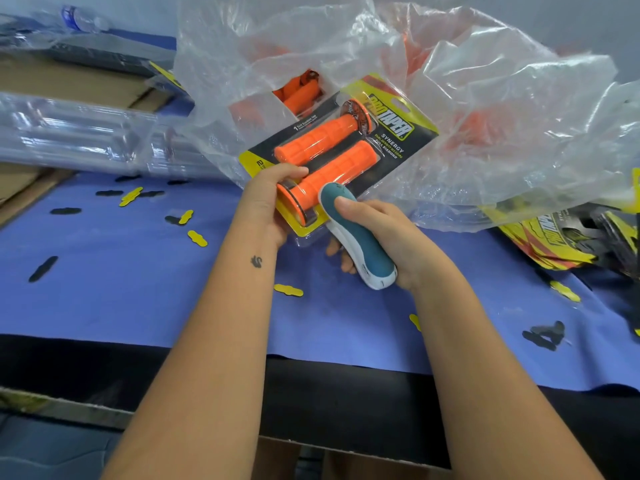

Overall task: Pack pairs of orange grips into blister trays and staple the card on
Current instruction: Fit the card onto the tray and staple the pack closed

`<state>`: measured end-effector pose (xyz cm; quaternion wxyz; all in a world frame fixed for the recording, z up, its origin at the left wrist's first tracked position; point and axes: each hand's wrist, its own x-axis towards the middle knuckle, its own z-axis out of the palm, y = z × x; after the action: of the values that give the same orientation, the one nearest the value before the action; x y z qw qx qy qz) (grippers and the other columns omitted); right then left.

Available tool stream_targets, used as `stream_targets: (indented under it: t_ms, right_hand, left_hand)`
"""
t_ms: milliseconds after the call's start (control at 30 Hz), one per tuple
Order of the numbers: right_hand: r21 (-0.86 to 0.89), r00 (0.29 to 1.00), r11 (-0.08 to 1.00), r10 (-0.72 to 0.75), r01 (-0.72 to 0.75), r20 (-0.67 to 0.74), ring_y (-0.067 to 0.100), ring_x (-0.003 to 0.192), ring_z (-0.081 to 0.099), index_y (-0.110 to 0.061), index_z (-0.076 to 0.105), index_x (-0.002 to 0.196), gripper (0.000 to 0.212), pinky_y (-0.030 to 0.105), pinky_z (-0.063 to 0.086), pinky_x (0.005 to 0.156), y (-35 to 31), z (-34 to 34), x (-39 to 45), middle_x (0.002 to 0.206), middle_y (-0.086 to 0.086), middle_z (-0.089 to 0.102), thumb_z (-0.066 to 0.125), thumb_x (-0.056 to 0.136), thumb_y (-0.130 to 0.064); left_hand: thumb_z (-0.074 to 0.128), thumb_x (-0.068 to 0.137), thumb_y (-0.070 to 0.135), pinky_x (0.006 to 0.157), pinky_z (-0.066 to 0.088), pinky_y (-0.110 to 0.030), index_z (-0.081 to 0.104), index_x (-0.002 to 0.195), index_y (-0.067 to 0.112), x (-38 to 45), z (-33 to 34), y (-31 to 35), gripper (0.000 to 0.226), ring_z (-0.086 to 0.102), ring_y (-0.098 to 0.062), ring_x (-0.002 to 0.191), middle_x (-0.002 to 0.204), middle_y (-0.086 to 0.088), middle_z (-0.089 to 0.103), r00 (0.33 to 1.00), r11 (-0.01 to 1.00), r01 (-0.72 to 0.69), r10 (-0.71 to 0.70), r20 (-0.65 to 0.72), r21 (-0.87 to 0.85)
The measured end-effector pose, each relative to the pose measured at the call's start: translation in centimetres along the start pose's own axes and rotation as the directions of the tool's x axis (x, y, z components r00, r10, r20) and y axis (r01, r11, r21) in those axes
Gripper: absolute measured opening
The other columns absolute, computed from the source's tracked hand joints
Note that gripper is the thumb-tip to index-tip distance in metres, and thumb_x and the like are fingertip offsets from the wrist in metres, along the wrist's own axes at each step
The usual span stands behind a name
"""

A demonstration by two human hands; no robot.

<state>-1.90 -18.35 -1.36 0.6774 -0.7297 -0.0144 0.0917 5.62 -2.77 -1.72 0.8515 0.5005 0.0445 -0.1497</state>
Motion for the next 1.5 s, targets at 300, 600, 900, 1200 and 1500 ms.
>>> stream_targets:
  t_ms: [300, 600, 900, 1200, 1500]
  right_hand:
    - [0.137, 0.995, 0.989, -0.043, 0.055, -0.087, 0.025, 0.051, 0.06, -0.001, 0.062, 0.105, 0.056, 0.026, 0.048, 0.049, -0.1, 0.7, 0.3, 0.073, 0.017, 0.068, 0.061, 0.082, -0.052]
    - [0.241, 0.999, 0.97, -0.026, 0.036, -0.043, 0.024, 0.054, 0.06, -0.005, 0.064, 0.098, 0.052, 0.028, 0.05, 0.052, -0.2, 1.2, 0.2, 0.072, 0.015, 0.066, 0.053, 0.083, -0.054]
    - [0.199, 0.993, 0.979, -0.014, 0.038, -0.12, 0.022, 0.06, 0.064, -0.006, 0.07, 0.094, 0.049, 0.027, 0.052, 0.052, 0.1, 1.0, 0.6, 0.077, 0.014, 0.07, 0.06, 0.079, -0.052]
    - [0.201, 0.972, 0.975, -0.048, 0.096, -0.23, 0.023, 0.053, 0.061, 0.0, 0.069, 0.085, 0.044, 0.027, 0.051, 0.049, 0.2, 1.6, 1.3, 0.07, 0.017, 0.068, 0.066, 0.082, -0.044]
    - [0.197, 0.953, 0.974, -0.049, 0.111, -0.298, 0.026, 0.054, 0.059, 0.011, 0.064, 0.095, 0.06, 0.03, 0.051, 0.053, 0.1, 1.6, 1.7, 0.072, 0.022, 0.064, 0.07, 0.077, -0.046]
  left_hand:
    - [0.059, 0.086, 0.036, 0.073, 0.054, -0.039, 0.065, 0.108, 0.015, -1.2, 1.5, 0.1, 0.031, 0.066, -0.03, 0.09, 0.106, -0.016, 0.068, 0.98, 0.979, -0.131, 0.152, 0.131, -0.155]
    - [0.069, 0.071, 0.034, 0.075, 0.052, -0.041, 0.055, 0.127, -0.004, -1.8, 2.5, -0.2, 0.07, 0.063, -0.033, 0.088, 0.109, -0.026, 0.066, 0.971, 0.97, -0.238, 0.237, -0.025, -0.043]
    - [0.069, 0.069, 0.036, 0.083, 0.052, -0.047, 0.054, 0.13, -0.003, -1.8, 2.4, 0.1, 0.074, 0.065, -0.035, 0.092, 0.116, -0.028, 0.065, 0.975, 0.975, -0.216, 0.213, -0.061, -0.053]
    - [0.079, 0.057, 0.06, 0.087, 0.056, -0.049, 0.059, 0.12, 0.007, -1.5, 2.7, -0.4, 0.085, 0.067, -0.032, 0.104, 0.114, -0.016, 0.068, 0.955, 0.986, -0.166, 0.169, -0.242, 0.031]
    - [0.082, 0.075, 0.016, 0.055, 0.05, -0.035, 0.045, 0.104, 0.018, -1.4, 3.2, -1.6, 0.047, 0.062, -0.026, 0.066, 0.092, -0.012, 0.064, 0.981, 0.981, -0.193, 0.193, -0.033, 0.025]
